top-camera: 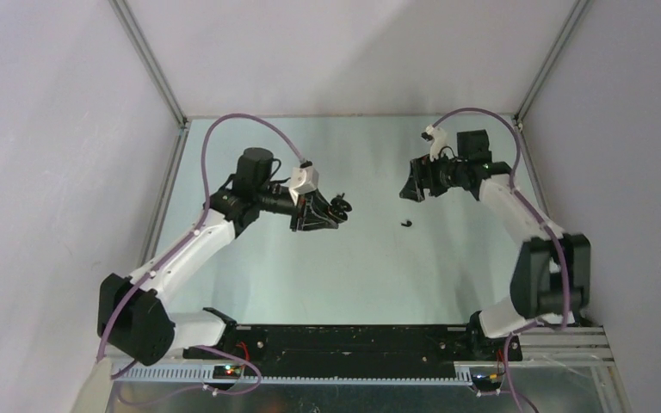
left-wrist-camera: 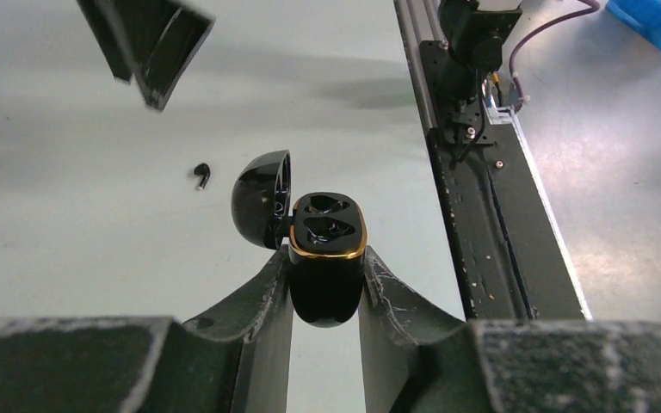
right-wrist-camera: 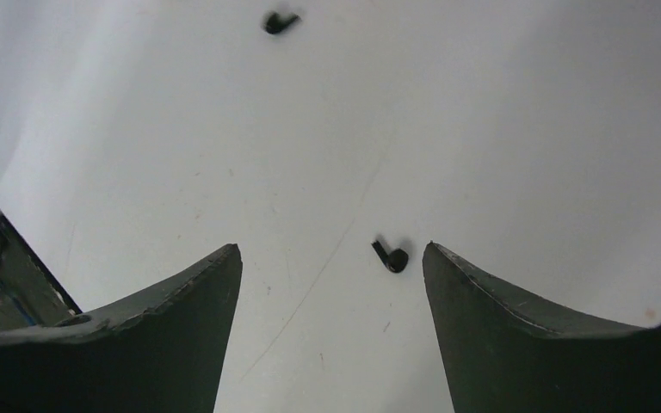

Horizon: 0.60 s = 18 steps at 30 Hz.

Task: Insert the wireless bluetooth earbuds into the charging case
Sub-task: Open the charging case.

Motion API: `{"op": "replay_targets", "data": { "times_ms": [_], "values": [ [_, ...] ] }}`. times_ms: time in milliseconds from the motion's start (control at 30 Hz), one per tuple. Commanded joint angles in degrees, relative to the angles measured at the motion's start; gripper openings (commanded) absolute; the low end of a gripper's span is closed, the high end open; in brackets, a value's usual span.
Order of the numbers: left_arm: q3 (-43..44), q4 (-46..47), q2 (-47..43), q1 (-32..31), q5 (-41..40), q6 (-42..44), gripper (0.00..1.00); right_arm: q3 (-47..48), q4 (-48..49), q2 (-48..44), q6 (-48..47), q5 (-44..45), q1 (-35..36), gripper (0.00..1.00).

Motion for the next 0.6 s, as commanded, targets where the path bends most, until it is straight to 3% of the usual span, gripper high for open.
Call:
{"op": "replay_targets", "data": {
  "times_ms": [0, 100, 267, 567],
  "values": [
    [-5.7, 19.9, -4.8, -0.1, 2.6, -11.6, 0.0, 9.1, -9.8, 9.5, 7.9, 4.8, -1.6, 0.78],
    [-8.2, 24.2, -6.0, -0.9, 1.4, -13.8, 0.0, 13.5, -16.2, 17.5, 9.8, 7.1, -1.9, 0.71],
    [-8.2, 16.8, -6.9, -3.5, -0.6, -6.6, 0.0, 15.3, -19.1, 22.8, 11.4, 10.1, -2.6, 0.68],
    [-6.4, 10.1, -4.2, -7.0, -1.4, -2.0, 0.0, 15.4, -20.6, 29.3, 16.3, 8.0, -4.4, 0.55]
  ]
}}
